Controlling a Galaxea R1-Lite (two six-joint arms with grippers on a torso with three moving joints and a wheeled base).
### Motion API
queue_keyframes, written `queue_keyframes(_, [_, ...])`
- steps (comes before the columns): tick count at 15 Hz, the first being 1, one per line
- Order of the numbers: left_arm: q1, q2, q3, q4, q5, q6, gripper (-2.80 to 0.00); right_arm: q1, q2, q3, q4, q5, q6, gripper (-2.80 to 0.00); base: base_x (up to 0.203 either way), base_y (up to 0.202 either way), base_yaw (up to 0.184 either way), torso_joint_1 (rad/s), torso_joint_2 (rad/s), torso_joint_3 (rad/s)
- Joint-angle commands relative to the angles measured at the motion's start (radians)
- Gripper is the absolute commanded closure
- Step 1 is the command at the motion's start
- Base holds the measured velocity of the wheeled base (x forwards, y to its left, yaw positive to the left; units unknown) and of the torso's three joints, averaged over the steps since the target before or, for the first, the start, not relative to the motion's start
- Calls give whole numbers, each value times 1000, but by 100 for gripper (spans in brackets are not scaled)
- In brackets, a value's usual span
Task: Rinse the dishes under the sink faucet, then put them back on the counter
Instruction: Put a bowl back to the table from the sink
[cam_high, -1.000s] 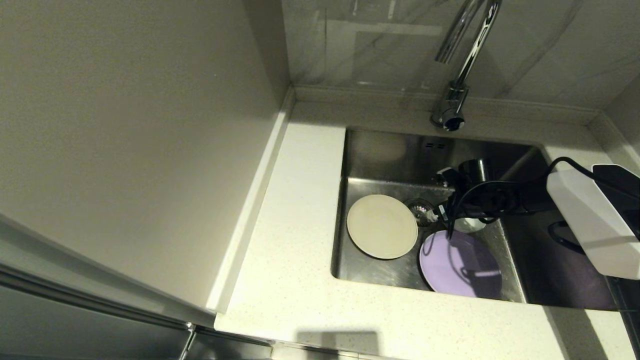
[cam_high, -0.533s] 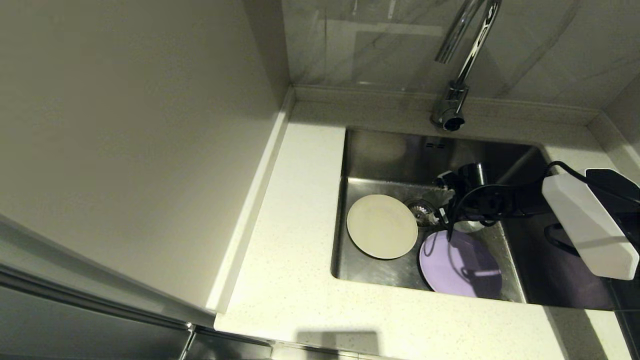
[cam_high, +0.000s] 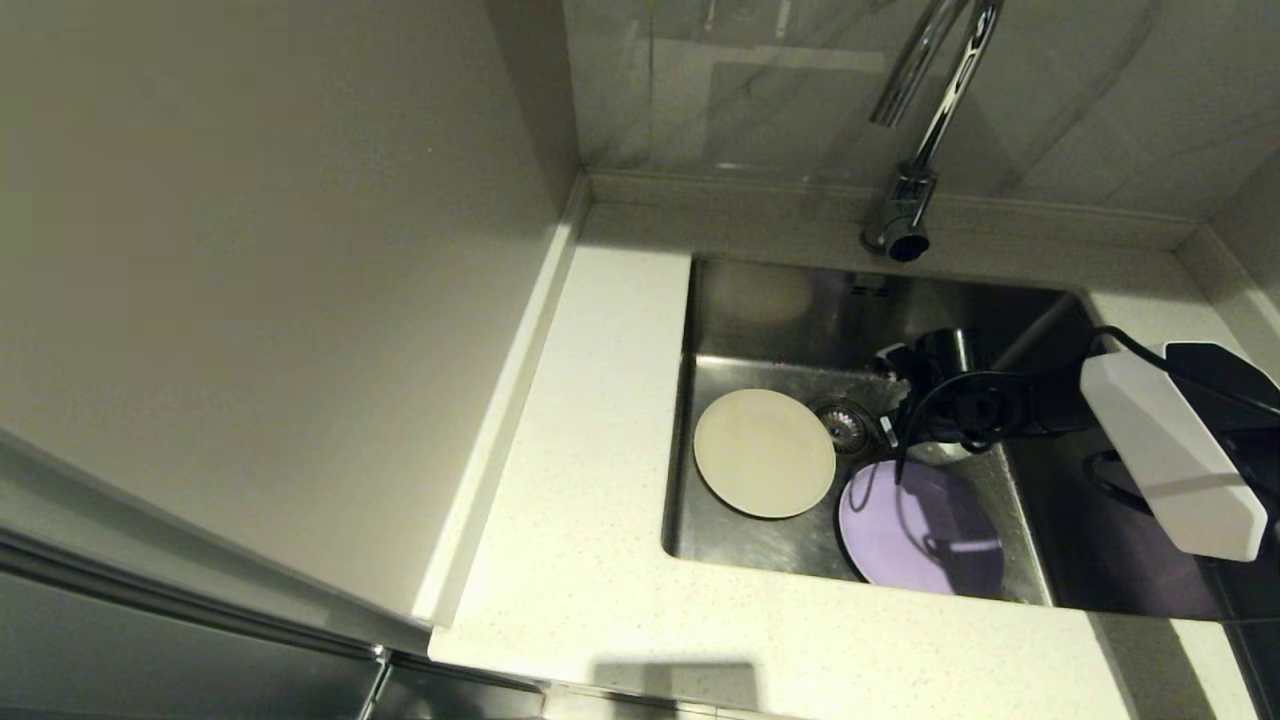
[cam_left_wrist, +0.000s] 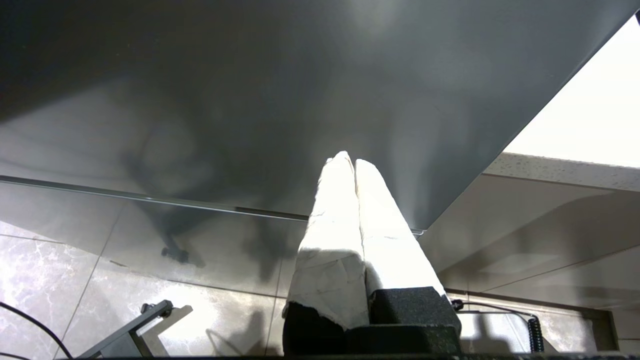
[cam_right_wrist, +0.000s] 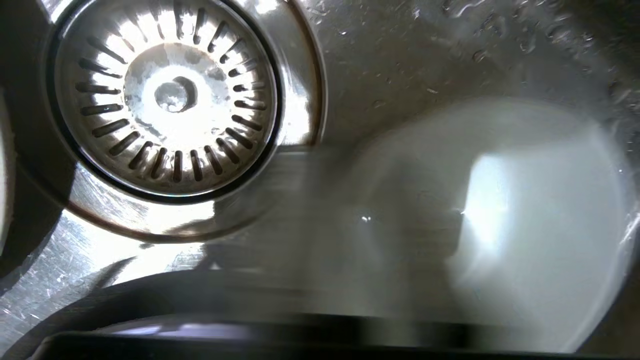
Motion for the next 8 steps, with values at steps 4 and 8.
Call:
queue_keyframes(4, [1,-3,0,-1,0,-1,0,-40,-30,-1,0,2,3,0,0,0,0,0,0,0])
queue_keyframes(8, [-1,-3,0,-1,0,-1,0,-50,-121,101,8,37,18,0,0,0,0,0,0,0])
